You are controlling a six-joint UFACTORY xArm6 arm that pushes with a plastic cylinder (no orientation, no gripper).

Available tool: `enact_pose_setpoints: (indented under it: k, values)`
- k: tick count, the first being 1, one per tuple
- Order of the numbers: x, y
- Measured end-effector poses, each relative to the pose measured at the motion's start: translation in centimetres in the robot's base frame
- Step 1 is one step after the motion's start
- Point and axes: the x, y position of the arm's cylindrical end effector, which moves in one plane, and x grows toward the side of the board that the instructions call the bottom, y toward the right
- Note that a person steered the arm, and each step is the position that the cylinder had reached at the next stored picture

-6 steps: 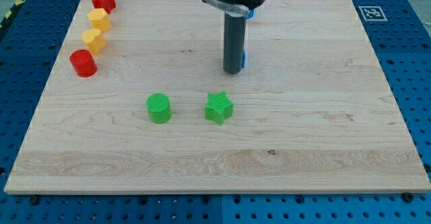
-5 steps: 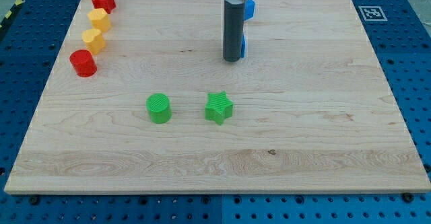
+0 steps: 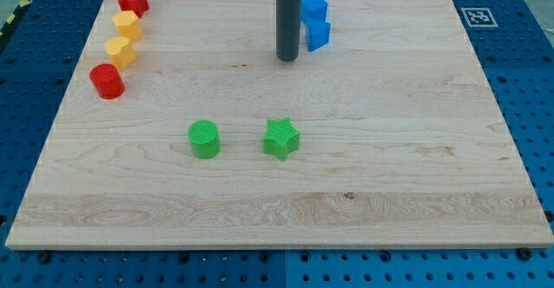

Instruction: Slide the blue triangle to the left side of the blue cube

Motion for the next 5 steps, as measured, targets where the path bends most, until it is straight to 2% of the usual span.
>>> enact_pose_setpoints:
  k: [1,2,4,5]
  values:
    - [-0.5,4.1]
    - [-2.8,4.9]
    - [-7.3,-0.1]
    - [-8.8,-0.1]
